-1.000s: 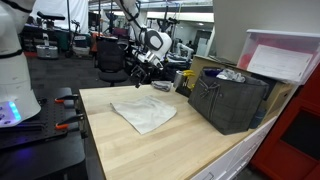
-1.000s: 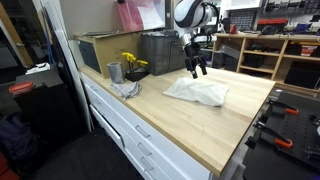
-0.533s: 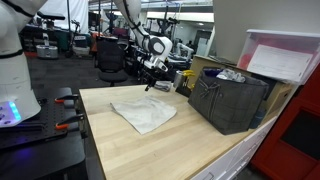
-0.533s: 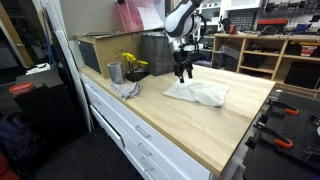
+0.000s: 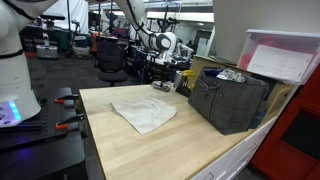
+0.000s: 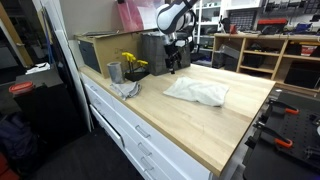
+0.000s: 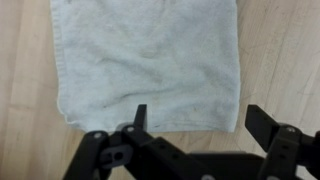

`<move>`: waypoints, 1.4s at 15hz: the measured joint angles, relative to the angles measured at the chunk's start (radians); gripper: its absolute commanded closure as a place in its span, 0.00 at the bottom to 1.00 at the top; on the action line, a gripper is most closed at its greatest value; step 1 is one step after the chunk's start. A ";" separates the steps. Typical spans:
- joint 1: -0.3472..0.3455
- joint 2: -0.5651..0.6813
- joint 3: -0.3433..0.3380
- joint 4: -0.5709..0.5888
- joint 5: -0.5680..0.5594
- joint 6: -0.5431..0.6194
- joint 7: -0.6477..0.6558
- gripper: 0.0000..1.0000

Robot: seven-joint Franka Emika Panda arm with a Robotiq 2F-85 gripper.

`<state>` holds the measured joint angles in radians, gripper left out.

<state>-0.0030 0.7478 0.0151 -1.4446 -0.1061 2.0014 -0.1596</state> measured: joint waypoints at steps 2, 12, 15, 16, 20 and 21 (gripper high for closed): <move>-0.003 0.000 -0.001 0.008 -0.009 0.004 -0.031 0.00; -0.038 0.087 0.085 0.007 0.052 0.098 -0.205 0.00; -0.027 0.106 0.094 0.023 0.048 0.097 -0.236 0.00; -0.023 0.113 0.094 0.029 0.047 0.096 -0.246 0.00; -0.006 0.157 0.094 0.067 0.044 0.087 -0.251 0.00; -0.002 0.172 0.094 0.079 0.044 0.083 -0.251 0.00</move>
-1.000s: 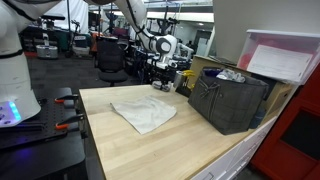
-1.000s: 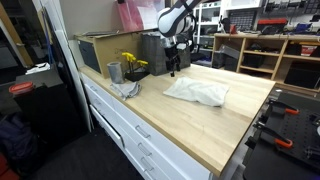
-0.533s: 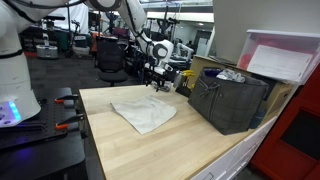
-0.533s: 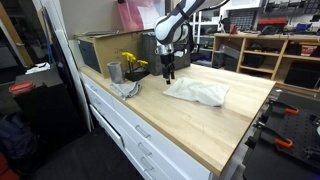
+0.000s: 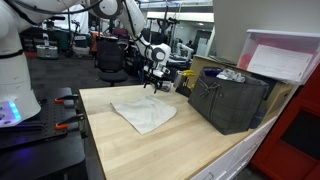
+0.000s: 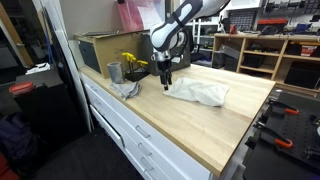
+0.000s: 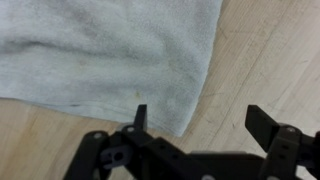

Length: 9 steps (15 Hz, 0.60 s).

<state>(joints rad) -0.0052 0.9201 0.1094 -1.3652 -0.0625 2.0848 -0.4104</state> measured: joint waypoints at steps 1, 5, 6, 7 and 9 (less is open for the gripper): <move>0.004 0.017 0.000 0.016 -0.003 -0.006 -0.001 0.00; 0.024 0.085 0.000 0.089 -0.038 -0.040 -0.034 0.00; 0.030 0.102 -0.001 0.112 -0.056 -0.057 -0.046 0.00; 0.036 0.120 -0.002 0.137 -0.079 -0.075 -0.060 0.00; 0.048 0.149 -0.007 0.186 -0.121 -0.108 -0.084 0.00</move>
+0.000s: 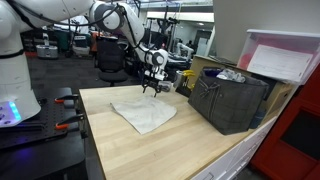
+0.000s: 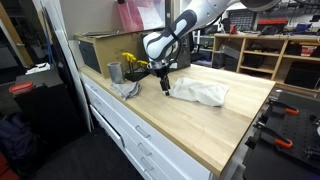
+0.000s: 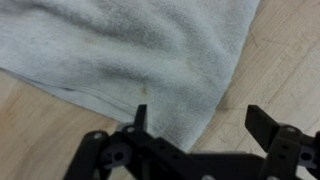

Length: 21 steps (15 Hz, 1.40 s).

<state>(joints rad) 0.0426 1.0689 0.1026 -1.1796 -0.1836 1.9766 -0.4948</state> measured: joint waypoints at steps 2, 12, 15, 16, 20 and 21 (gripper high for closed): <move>0.011 0.029 -0.007 0.049 -0.034 -0.024 -0.023 0.00; 0.031 0.128 -0.025 0.221 -0.076 -0.077 -0.055 0.79; 0.029 0.130 -0.024 0.231 -0.065 -0.082 -0.049 0.99; 0.029 0.129 -0.024 0.231 -0.063 -0.083 -0.041 1.00; 0.030 0.121 -0.021 0.226 -0.045 -0.084 0.051 0.99; 0.029 0.112 -0.021 0.222 -0.039 -0.084 0.082 0.99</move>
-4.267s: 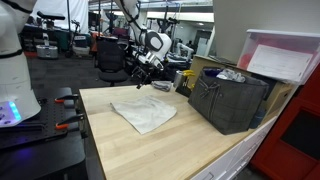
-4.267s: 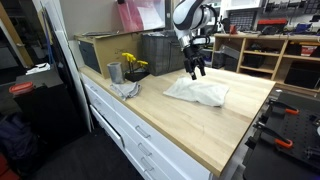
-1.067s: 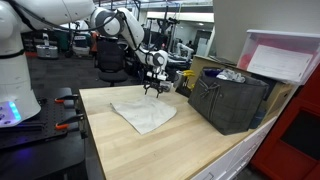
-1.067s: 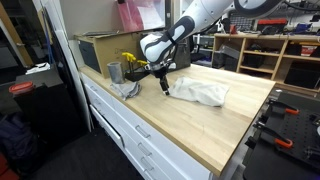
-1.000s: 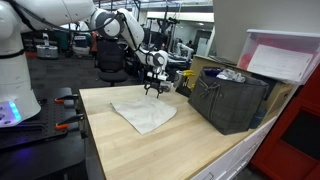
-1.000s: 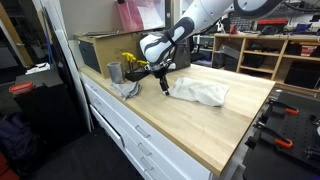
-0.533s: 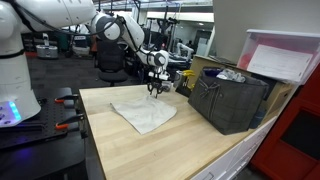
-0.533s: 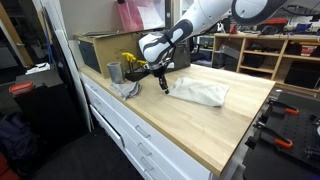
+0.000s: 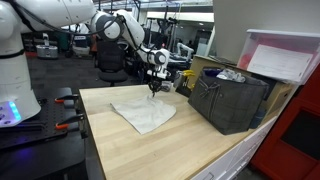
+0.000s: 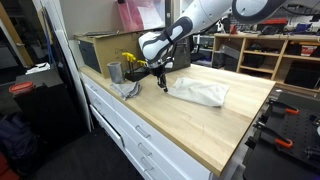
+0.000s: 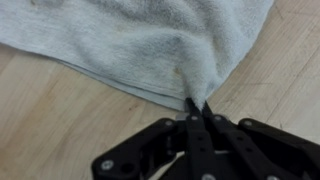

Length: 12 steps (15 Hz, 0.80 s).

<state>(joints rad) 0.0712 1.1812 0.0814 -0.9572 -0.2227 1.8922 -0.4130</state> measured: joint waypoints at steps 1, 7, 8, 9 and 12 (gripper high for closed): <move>-0.002 -0.013 -0.001 -0.007 0.006 0.000 0.033 0.99; -0.031 -0.153 -0.005 -0.127 0.015 0.001 0.249 0.99; -0.036 -0.180 -0.005 -0.159 0.015 0.002 0.284 0.99; -0.037 -0.210 -0.012 -0.197 0.024 0.003 0.320 0.99; -0.035 -0.296 -0.036 -0.320 0.062 0.009 0.421 0.99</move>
<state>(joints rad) 0.0365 0.8852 0.0454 -1.2771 -0.1605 1.9012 0.0076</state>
